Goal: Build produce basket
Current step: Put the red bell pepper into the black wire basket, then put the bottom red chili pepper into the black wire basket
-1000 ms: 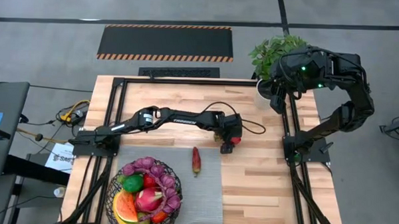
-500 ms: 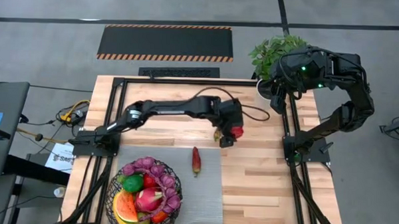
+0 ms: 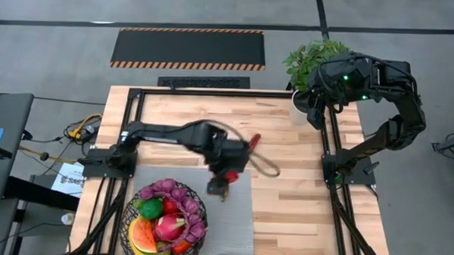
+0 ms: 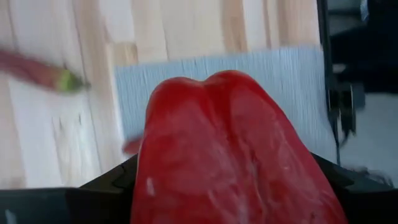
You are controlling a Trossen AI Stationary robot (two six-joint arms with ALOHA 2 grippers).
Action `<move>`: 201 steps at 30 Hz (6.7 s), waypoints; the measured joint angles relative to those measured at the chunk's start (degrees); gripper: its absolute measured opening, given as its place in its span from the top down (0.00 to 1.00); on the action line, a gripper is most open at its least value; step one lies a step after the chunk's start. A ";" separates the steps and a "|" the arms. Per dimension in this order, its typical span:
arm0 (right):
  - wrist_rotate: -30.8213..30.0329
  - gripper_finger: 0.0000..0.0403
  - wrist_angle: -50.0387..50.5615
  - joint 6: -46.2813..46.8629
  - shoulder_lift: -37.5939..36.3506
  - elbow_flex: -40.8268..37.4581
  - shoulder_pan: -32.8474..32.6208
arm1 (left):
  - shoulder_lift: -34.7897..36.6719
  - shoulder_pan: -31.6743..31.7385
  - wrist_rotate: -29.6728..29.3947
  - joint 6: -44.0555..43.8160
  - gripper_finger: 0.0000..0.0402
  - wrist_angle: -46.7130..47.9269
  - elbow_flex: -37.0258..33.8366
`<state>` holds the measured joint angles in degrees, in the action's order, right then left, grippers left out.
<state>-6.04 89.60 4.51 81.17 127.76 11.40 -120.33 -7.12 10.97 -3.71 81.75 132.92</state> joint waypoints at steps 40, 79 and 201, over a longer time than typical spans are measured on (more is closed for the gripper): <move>0.00 0.74 -1.83 -0.04 0.26 -0.02 0.02 | 20.47 -41.31 -35.23 -72.92 0.31 8.10 -26.85; -0.02 0.74 -1.99 -0.51 0.70 -0.07 0.00 | 38.72 -41.14 -30.47 -74.47 0.26 -22.15 -61.90; 0.22 0.74 0.40 -8.21 0.55 -6.05 -0.48 | -7.85 -9.31 -18.10 -58.50 0.73 0.62 2.32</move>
<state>-5.82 90.00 -3.69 81.71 121.71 10.92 -128.18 -16.43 -7.13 -62.21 82.36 135.24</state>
